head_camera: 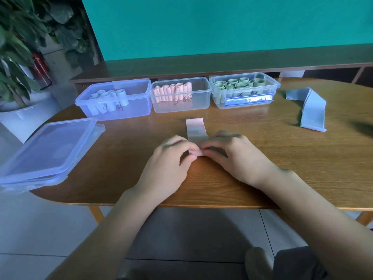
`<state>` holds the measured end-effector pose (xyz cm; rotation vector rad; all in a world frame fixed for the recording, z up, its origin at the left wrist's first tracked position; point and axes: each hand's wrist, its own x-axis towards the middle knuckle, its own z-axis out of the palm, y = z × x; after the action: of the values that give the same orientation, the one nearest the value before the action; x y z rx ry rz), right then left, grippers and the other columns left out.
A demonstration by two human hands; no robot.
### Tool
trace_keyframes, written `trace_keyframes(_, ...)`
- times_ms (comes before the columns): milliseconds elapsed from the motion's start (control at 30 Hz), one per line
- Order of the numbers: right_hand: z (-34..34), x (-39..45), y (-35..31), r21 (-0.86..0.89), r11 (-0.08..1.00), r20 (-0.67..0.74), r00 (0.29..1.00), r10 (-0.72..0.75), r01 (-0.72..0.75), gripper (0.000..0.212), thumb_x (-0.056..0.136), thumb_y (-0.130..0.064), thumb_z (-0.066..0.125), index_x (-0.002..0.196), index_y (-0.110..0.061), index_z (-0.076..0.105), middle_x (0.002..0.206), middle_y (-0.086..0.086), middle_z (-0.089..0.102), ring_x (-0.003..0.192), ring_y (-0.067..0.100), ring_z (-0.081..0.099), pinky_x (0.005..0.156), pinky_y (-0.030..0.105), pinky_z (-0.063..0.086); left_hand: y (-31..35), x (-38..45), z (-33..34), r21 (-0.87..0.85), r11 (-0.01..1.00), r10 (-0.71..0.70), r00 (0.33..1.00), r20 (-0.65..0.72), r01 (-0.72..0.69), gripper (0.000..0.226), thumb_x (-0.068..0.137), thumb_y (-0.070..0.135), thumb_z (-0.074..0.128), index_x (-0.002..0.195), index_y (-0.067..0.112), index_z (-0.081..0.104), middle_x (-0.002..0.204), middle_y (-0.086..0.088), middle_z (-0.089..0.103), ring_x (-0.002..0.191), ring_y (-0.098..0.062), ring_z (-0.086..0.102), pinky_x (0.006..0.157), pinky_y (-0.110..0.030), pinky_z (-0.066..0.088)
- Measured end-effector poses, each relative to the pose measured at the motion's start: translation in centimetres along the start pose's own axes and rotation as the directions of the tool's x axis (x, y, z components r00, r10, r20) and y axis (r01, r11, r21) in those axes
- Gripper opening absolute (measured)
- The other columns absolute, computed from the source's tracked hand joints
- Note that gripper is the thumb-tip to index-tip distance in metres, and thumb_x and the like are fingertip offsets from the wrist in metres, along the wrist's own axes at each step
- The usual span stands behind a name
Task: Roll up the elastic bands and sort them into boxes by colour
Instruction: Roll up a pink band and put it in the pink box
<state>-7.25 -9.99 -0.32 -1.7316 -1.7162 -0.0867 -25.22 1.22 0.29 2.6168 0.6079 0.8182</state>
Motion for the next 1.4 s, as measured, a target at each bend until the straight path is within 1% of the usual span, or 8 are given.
trace_keyframes(100,0.2,-0.2,-0.2,-0.039,0.999,-0.047,0.999,0.012,-0.014,0.012,0.097,-0.034,0.068,0.107,-0.031,0.073,0.102,-0.014,0.065,0.096,0.015,0.062,0.08,0.042,0.055,-0.2,0.3,0.2,0.018,1.0,0.001,1.0,0.012,-0.001,0.016,0.098,0.026,0.062,0.111,0.031,0.069,0.11,0.018,0.059,0.098,-0.006,0.054,0.083,-0.029,0.05)
trace_keyframes(200,0.2,-0.2,-0.2,-0.059,0.998,-0.064,0.998,0.027,-0.031,0.013,0.095,-0.03,0.069,0.108,-0.031,0.073,0.104,-0.015,0.064,0.098,0.014,0.06,0.081,0.042,0.055,-0.2,0.5,0.3,0.038,0.999,0.008,1.0,0.005,-0.009,0.02,0.1,0.027,0.058,0.116,0.029,0.069,0.113,0.015,0.06,0.105,-0.01,0.055,0.086,-0.036,0.053)
trace_keyframes(433,1.1,0.4,1.2,-0.039,0.997,-0.063,0.996,0.059,-0.061,0.018,0.099,-0.029,0.065,0.115,-0.029,0.072,0.113,-0.01,0.068,0.105,0.02,0.063,0.089,0.044,0.054,0.1,0.3,0.3,0.059,0.995,0.077,0.997,-0.018,-0.076,0.024,0.099,0.026,0.058,0.117,0.035,0.071,0.114,0.02,0.061,0.109,-0.006,0.051,0.088,-0.035,0.053)
trace_keyframes(667,0.7,0.4,1.0,-0.033,0.999,-0.132,0.991,0.017,-0.022,0.018,0.095,-0.019,0.07,0.111,-0.023,0.076,0.107,-0.006,0.068,0.097,0.017,0.063,0.086,0.039,0.054,-0.1,0.6,0.4,0.059,0.997,0.052,0.999,0.013,-0.053,0.029,0.101,0.022,0.054,0.121,0.037,0.068,0.123,0.023,0.058,0.114,-0.006,0.047,0.092,-0.022,0.042)
trace_keyframes(767,0.6,0.6,1.1,-0.015,0.999,-0.115,0.993,0.037,-0.039,0.016,0.094,-0.019,0.072,0.108,-0.022,0.077,0.105,-0.007,0.068,0.088,0.01,0.061,0.082,0.038,0.055,-0.4,1.0,0.5,0.058,0.997,0.045,0.999,0.02,-0.047,0.029,0.101,0.021,0.054,0.124,0.035,0.065,0.126,0.022,0.058,0.116,-0.007,0.045,0.093,-0.024,0.043)
trace_keyframes(900,0.3,1.3,1.2,-0.001,0.998,-0.085,0.994,0.07,-0.07,0.017,0.096,-0.023,0.068,0.111,-0.026,0.077,0.107,-0.008,0.069,0.093,0.01,0.062,0.084,0.033,0.052,-0.6,1.7,0.7,0.102,0.995,0.016,1.0,-0.009,-0.015,0.028,0.101,0.024,0.055,0.128,0.026,0.063,0.126,0.01,0.058,0.119,-0.012,0.046,0.094,-0.033,0.049)
trace_keyframes(1167,0.3,2.3,2.0,0.025,0.997,-0.048,0.996,0.076,-0.075,0.018,0.095,-0.026,0.069,0.112,-0.027,0.075,0.106,-0.006,0.063,0.089,0.012,0.061,0.083,0.031,0.052,-1.4,3.5,1.3,0.131,0.991,-0.004,0.999,0.036,-0.001,0.029,0.102,0.03,0.051,0.128,0.023,0.063,0.123,0.007,0.058,0.119,-0.014,0.045,0.095,-0.035,0.048)
trace_keyframes(1400,0.2,3.2,2.9,0.02,0.995,-0.027,0.995,0.095,-0.095,0.023,0.096,-0.03,0.067,0.117,-0.026,0.074,0.11,-0.009,0.064,0.092,0.007,0.06,0.086,0.033,0.053,-1.6,4.1,1.4,0.113,0.993,0.028,1.0,-0.005,-0.027,0.026,0.099,0.029,0.058,0.123,0.024,0.064,0.121,0.009,0.055,0.115,-0.01,0.048,0.09,-0.023,0.044)
